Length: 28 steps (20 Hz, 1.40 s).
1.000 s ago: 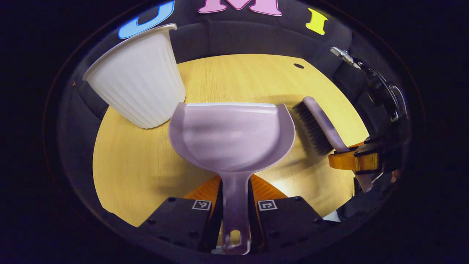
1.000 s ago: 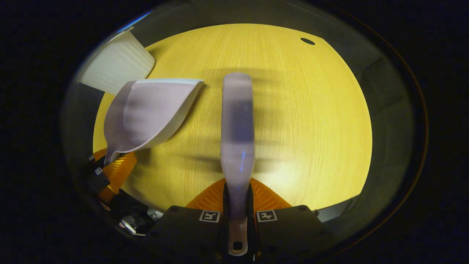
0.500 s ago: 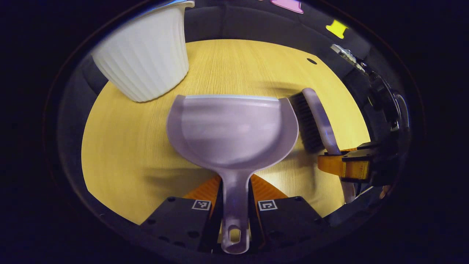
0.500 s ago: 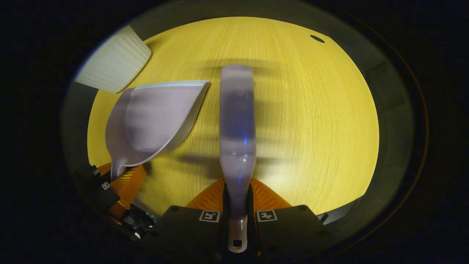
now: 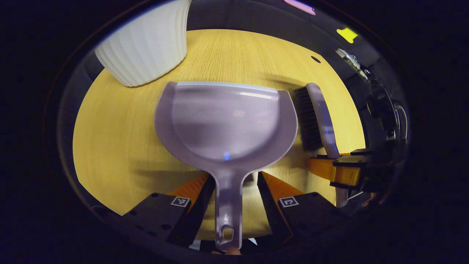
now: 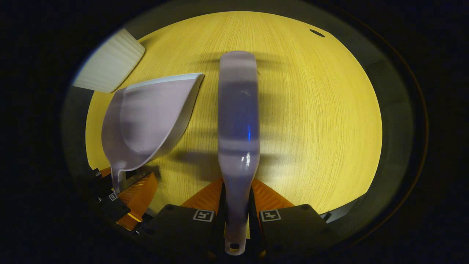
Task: Pick up the small broom and dustpan from the desktop, sweep the trash into the dustpan with the broom, and then empty the trash into the garbage bin.
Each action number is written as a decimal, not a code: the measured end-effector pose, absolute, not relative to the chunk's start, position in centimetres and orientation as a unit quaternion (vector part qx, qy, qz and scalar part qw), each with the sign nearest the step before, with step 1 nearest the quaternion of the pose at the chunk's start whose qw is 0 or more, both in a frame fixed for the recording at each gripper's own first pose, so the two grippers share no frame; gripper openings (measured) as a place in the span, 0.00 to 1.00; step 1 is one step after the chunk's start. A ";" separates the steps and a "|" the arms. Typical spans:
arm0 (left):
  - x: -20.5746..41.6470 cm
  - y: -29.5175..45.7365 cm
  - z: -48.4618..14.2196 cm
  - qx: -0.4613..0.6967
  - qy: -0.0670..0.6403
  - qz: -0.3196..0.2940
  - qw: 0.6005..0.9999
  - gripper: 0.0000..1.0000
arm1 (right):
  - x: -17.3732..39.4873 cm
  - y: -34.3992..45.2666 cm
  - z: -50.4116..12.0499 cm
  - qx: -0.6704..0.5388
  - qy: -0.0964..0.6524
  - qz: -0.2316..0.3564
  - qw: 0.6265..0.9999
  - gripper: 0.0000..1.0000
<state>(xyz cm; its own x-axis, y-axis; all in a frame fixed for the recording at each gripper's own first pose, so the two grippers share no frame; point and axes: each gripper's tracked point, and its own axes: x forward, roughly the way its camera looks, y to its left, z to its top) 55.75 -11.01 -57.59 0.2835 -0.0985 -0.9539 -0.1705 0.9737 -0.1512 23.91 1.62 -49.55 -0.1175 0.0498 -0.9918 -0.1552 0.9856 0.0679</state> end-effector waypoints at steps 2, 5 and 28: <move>55.7 -10.8 -57.4 -0.109 0.594 0.027 0.796 0.75 | 23.8 1.7 -49.2 -0.035 0.742 0.082 0.665 0.50; 55.7 -10.3 -55.5 -0.078 0.580 0.031 0.811 0.78 | 24.4 1.5 -48.1 -0.025 0.728 0.076 0.681 0.87; 51.8 -7.1 -28.7 -0.052 0.121 -0.001 0.991 0.78 | 29.3 3.2 -9.4 -0.003 0.087 0.100 0.991 0.95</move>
